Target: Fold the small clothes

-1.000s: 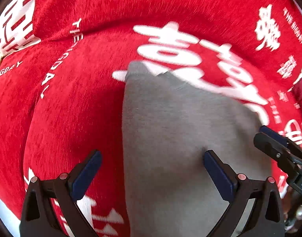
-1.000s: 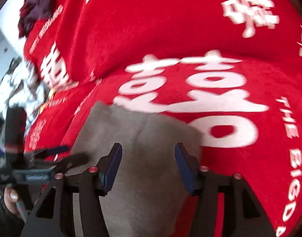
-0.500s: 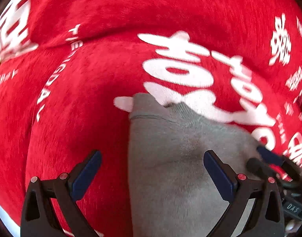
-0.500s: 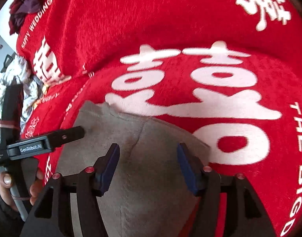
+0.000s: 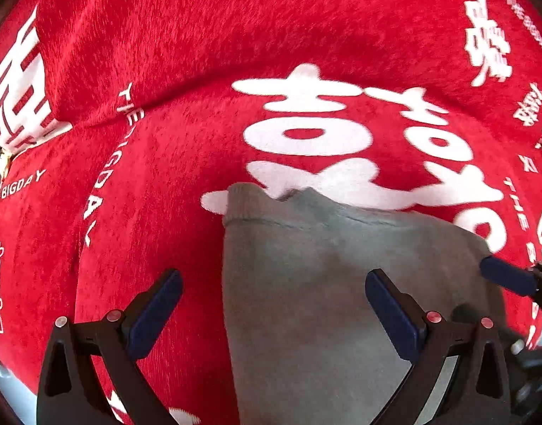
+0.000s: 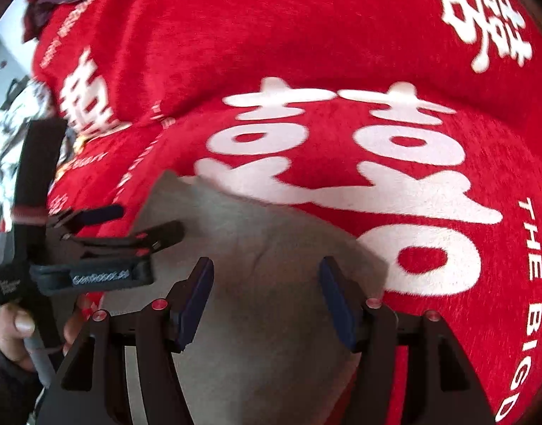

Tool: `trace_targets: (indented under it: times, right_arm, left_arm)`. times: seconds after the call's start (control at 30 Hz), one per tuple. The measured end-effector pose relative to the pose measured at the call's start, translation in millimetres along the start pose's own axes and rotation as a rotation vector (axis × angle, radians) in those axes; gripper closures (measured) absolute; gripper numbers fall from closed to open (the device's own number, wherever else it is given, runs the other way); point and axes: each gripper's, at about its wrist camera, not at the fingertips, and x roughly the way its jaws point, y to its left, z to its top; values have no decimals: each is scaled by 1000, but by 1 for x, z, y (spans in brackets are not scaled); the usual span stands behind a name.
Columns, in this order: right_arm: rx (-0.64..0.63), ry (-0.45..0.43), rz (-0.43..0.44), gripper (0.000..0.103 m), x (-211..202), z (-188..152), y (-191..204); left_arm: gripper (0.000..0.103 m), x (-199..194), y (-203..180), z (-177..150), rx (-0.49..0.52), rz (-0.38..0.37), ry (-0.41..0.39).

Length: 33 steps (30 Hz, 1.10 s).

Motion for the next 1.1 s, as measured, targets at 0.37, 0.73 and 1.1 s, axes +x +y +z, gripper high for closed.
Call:
trace_targets:
  times: [0.37,0.73,1.1]
  right_arm:
    - [-179,25,-57,38,-10,-49,32]
    - [-291,59,-162,34,-42,-100,51]
    - [-424,33,-287,33,-84,-119,87]
  left_arm:
    - [0,-13,-2,-51,11,-9,10]
    - [0,-49,-2,-98,62,12,3]
    - [0,-93,2,-121,20,35,-98]
